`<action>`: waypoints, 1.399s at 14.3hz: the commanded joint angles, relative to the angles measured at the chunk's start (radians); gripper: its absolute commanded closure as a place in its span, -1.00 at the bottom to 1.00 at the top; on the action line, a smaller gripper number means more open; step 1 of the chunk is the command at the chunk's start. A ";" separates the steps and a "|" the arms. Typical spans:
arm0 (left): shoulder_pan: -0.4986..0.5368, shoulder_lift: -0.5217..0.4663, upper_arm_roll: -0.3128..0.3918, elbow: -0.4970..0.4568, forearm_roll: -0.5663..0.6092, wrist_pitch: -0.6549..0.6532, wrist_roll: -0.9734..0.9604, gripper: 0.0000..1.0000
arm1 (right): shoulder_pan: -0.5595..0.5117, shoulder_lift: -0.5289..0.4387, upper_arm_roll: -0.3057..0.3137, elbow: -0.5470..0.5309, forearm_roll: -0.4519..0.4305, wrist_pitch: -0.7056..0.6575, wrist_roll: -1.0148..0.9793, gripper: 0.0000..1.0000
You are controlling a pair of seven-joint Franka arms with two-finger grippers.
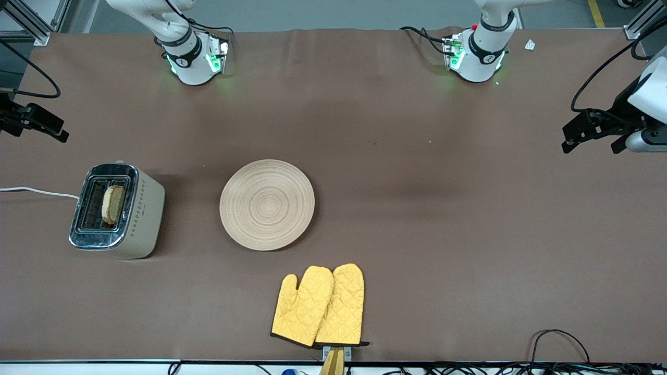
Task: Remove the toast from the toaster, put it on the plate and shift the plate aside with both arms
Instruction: 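Reach the right gripper down to the toast in the toaster slot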
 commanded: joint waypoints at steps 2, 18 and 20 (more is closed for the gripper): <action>-0.001 0.009 -0.007 0.039 0.008 -0.041 -0.021 -1.00 | -0.025 0.030 0.009 -0.065 0.021 0.080 -0.009 -1.00; -0.001 0.009 -0.009 0.033 0.008 -0.052 -0.026 -1.00 | -0.033 0.281 -0.022 -0.261 0.020 0.456 -0.023 -0.45; 0.000 0.009 -0.009 0.033 0.008 -0.057 -0.026 -1.00 | -0.033 0.283 -0.022 -0.260 0.018 0.458 -0.026 0.99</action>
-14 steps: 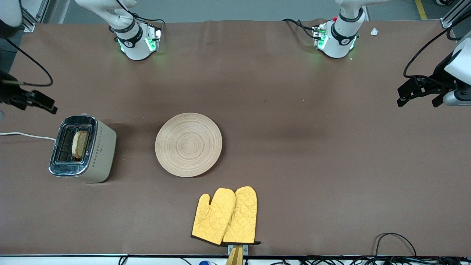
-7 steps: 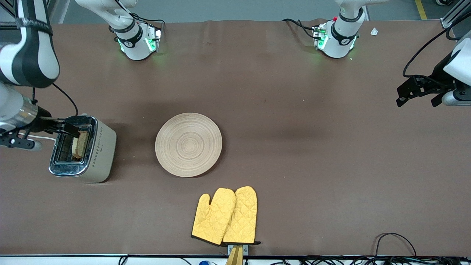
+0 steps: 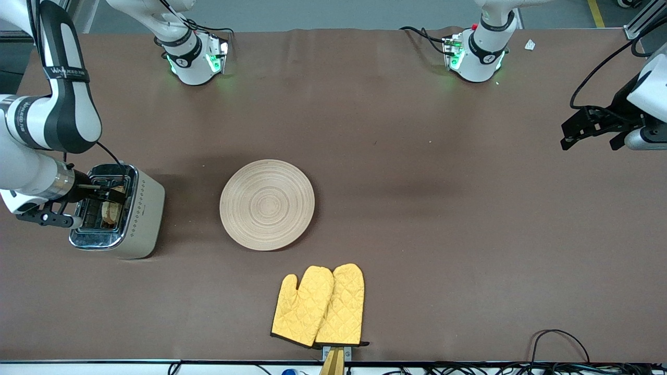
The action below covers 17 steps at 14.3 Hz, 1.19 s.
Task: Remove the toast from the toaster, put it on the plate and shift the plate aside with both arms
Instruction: 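Grasp the toast with the right gripper and lift it out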
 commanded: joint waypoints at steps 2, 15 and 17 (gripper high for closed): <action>0.004 0.008 -0.005 0.019 0.008 -0.024 -0.010 -1.00 | -0.016 0.005 0.008 0.002 0.015 0.024 -0.020 0.99; 0.004 0.006 -0.005 0.019 0.008 -0.028 -0.011 -1.00 | 0.023 -0.038 0.044 0.445 0.117 -0.545 -0.002 0.99; 0.005 0.008 -0.005 0.019 0.008 -0.028 -0.007 -1.00 | 0.039 -0.035 0.121 0.421 0.145 -0.486 0.096 0.99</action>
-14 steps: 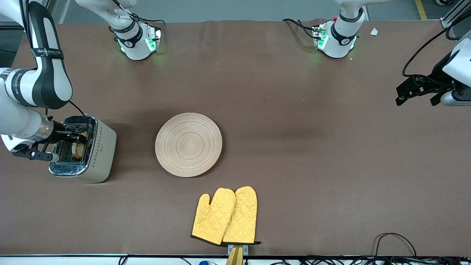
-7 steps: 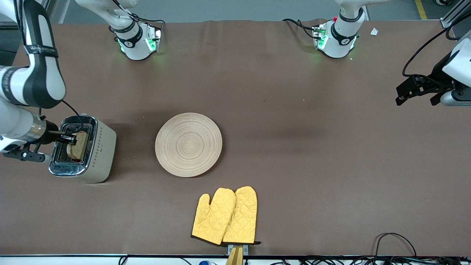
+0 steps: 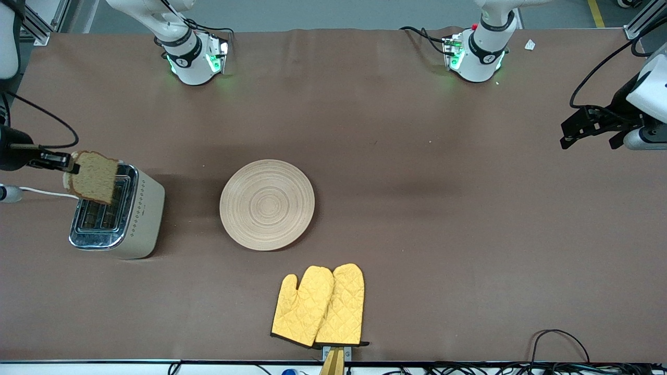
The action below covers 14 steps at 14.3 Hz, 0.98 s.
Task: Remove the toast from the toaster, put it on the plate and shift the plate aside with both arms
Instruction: 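Carry the toast with the right gripper over the wooden plate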
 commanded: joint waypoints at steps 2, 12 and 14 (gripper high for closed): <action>0.003 0.009 -0.005 0.019 0.008 -0.018 -0.011 -1.00 | 0.067 0.007 0.073 -0.137 0.101 0.183 0.156 0.99; 0.006 0.016 -0.005 0.011 0.008 -0.028 -0.011 -1.00 | 0.211 -0.013 0.130 -0.619 0.588 0.790 0.161 0.99; 0.006 0.019 -0.005 0.009 0.008 -0.028 -0.011 -1.00 | 0.221 0.032 0.160 -0.618 0.591 0.866 0.146 0.99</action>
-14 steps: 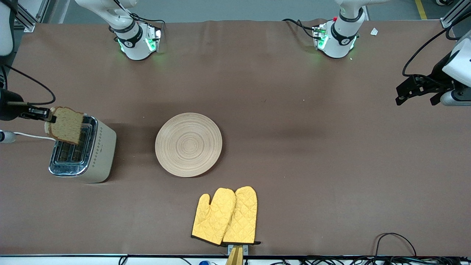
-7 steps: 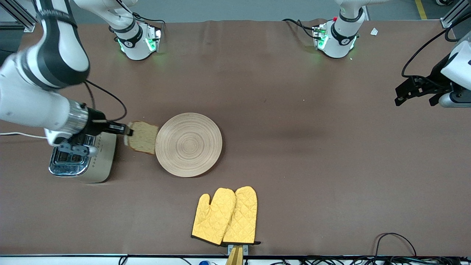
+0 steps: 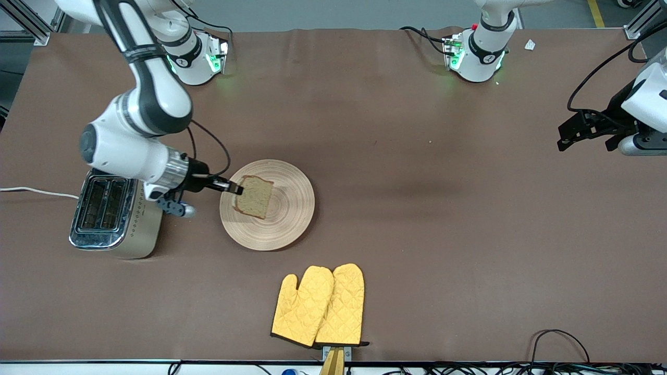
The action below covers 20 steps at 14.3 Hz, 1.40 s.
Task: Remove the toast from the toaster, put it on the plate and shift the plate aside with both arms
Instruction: 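Carry the toast with the right gripper over the wooden plate, then release the toast onto the plate while the left gripper reaches in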
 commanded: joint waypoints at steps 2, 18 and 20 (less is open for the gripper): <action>0.005 0.003 -0.005 0.011 0.008 -0.015 -0.011 -1.00 | 0.000 0.031 0.052 -0.033 0.053 0.074 -0.143 0.99; -0.003 0.068 -0.007 -0.019 -0.205 -0.053 -0.011 -1.00 | -0.055 0.081 -0.177 -0.154 0.178 -0.046 -0.768 -1.00; -0.011 0.147 -0.007 -0.032 -0.366 -0.044 -0.017 -1.00 | -0.055 0.079 -0.209 -0.146 0.135 -0.085 -0.767 -1.00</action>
